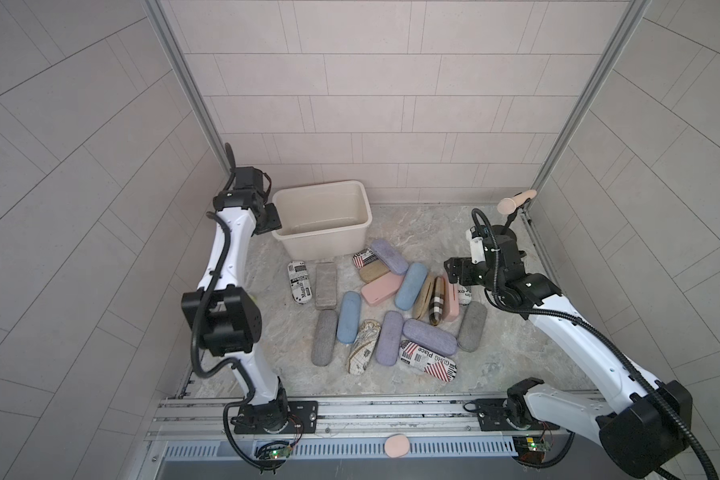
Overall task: Put the glasses cases into the storage boxes
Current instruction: Move the storage box to the center of the board, then pick up the glasses case at the center of the board.
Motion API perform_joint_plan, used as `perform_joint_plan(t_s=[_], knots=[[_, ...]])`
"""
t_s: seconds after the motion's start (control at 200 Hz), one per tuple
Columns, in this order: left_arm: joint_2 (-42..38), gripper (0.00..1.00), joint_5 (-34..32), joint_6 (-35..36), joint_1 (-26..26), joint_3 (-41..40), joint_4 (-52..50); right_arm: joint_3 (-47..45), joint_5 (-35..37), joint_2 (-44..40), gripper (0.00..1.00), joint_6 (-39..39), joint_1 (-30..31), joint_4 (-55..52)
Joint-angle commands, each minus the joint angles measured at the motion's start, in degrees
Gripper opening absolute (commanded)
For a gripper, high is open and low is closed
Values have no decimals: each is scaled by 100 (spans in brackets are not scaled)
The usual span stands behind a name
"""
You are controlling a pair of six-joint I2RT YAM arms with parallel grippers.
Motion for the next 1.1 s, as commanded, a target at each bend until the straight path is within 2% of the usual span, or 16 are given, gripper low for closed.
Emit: perform_joint_plan(t_s=[0.0, 0.22, 0.355, 0.425, 0.525, 0.605, 0.705, 0.775, 0.936, 1.026, 1.096], knots=[[-1053, 63, 209, -462, -44, -1067, 623, -167, -331, -161, 91, -25, 76, 373], [-2930, 63, 148, -651, -374, -3582, 939, -393, -46, 123, 87, -116, 376, 503], [-3482, 64, 144, -688, -494, -4296, 714, -396, 341, 324, 86, -194, 712, 545], [-3551, 67, 214, -675, -567, -4594, 797, -443, 465, 374, 86, -212, 859, 646], [-3243, 68, 428, -657, -629, -4829, 914, -534, 670, 416, 86, -209, 1018, 736], [-2825, 70, 294, -627, -747, -4855, 933, -586, 709, 419, 86, -161, 1063, 829], [-2173, 72, 370, -593, -817, -4691, 869, -624, 745, 376, 87, -153, 1102, 873], [-1768, 72, 703, -672, -841, -4498, 911, -677, 922, 321, 88, -128, 1120, 875], [-1024, 73, 260, -904, -923, -4000, 1076, -770, 982, 57, 92, -128, 1135, 911], [-860, 77, -103, -956, -1073, -3987, 1358, -817, 1087, 24, 93, -151, 1140, 921], [-619, 78, -107, -978, -1077, -3955, 1494, -812, 1147, 16, 94, -151, 1138, 905]])
